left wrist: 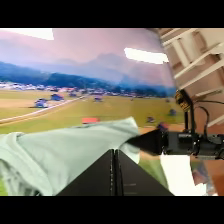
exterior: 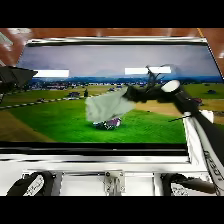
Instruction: Fold the shirts.
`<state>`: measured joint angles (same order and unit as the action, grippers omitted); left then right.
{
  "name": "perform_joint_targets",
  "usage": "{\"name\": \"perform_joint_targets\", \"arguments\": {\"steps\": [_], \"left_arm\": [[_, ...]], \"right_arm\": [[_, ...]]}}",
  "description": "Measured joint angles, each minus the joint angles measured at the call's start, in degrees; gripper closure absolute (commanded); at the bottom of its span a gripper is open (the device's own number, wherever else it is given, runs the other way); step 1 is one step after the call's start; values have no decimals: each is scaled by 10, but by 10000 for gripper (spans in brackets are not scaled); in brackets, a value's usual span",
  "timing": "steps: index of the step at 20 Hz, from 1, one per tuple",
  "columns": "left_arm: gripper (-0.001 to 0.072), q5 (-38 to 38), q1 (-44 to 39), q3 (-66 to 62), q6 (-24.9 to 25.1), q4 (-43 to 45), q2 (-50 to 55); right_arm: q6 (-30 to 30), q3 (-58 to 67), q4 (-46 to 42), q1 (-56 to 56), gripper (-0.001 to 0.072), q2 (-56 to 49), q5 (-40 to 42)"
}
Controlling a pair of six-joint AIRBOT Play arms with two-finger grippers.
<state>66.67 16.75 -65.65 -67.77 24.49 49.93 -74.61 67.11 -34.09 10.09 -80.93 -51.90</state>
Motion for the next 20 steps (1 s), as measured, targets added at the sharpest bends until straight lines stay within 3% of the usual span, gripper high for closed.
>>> {"name": "perform_joint_targets", "arguments": {"steps": [10,15,20], "left_arm": [[672,11,0,0,0,-143,0],[672,21,0,0,0,-171,-4],[672,30,0,0,0,-179,-7]], "right_arm": [[-85,109,-8,-331,648,144,-93],[-94,116,-24,-504,647,159,-145],[-89,118,-29,-578,648,158,-130]]}}
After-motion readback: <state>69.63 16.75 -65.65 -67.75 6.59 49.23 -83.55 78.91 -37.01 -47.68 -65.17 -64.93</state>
